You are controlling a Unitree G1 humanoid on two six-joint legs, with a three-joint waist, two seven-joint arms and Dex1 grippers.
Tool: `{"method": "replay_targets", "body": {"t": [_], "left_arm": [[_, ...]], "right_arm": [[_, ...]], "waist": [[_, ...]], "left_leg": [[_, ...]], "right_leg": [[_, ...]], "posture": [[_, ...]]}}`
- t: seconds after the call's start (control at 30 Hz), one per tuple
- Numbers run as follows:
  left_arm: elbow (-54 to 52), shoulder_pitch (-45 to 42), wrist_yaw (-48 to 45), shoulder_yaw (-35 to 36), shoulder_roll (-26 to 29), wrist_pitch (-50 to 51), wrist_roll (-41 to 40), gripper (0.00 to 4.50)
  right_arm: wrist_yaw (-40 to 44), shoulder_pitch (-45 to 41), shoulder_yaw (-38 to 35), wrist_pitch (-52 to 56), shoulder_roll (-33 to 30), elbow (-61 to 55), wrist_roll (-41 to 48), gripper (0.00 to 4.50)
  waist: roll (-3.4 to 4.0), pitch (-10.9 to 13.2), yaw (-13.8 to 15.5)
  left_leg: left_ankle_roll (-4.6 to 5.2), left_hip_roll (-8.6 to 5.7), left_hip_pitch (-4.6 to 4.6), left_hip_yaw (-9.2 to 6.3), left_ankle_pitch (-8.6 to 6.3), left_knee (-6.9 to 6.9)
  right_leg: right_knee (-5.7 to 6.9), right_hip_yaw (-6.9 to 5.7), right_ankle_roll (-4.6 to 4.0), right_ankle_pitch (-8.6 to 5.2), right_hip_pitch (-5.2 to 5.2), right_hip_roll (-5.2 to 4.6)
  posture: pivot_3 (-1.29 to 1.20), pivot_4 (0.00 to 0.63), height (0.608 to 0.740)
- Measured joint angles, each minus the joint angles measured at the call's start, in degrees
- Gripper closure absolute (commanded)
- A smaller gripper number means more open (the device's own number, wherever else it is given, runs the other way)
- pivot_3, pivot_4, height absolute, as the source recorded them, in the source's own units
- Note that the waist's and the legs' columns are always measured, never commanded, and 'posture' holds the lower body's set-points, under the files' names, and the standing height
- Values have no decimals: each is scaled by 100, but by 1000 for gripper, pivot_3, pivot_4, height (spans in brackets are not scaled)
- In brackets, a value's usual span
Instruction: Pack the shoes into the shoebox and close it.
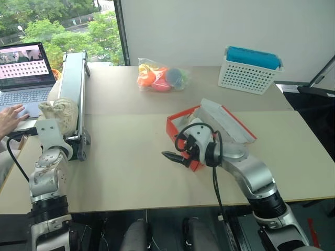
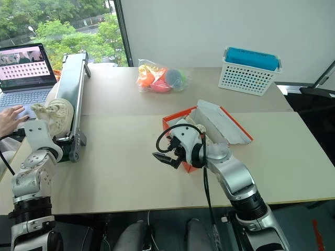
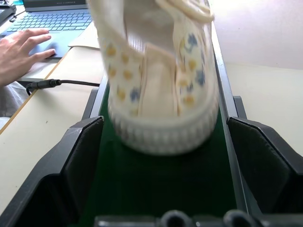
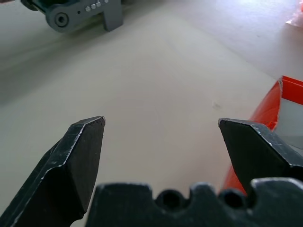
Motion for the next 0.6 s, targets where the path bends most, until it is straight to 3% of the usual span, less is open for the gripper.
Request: {"method": "replay_targets", "body": {"t": [0.27,0.43,0.6], "left_arm": [[3,-8,-1,36,-3,87,-100,45],[-47,-76,0,107,-76,156,-234,1347],[-86,-172,0,282,-203,204,-469,1347]], "right_arm": [[-10,-1,2,0,-24,-4,35,0],[-41,-10,-16,2,-42,-5,50,0],[-67,-67,-69,2,-39,-5,90,0]], "waist": [[-2,-2,8],[-2,-4,43],[-2,-5,100]], "left_leg": [[0,0,3,0,0,0],[-1,-1,11,0,1,0],[-1,-3,23,0,0,-1]], "right_leg": [[1,0,0,0,2,-2],[5,0,0,0,7,-4],[4,0,-1,-1,19,-6]], "posture": [[0,150,699],[0,150,699],[0,150,699]]}}
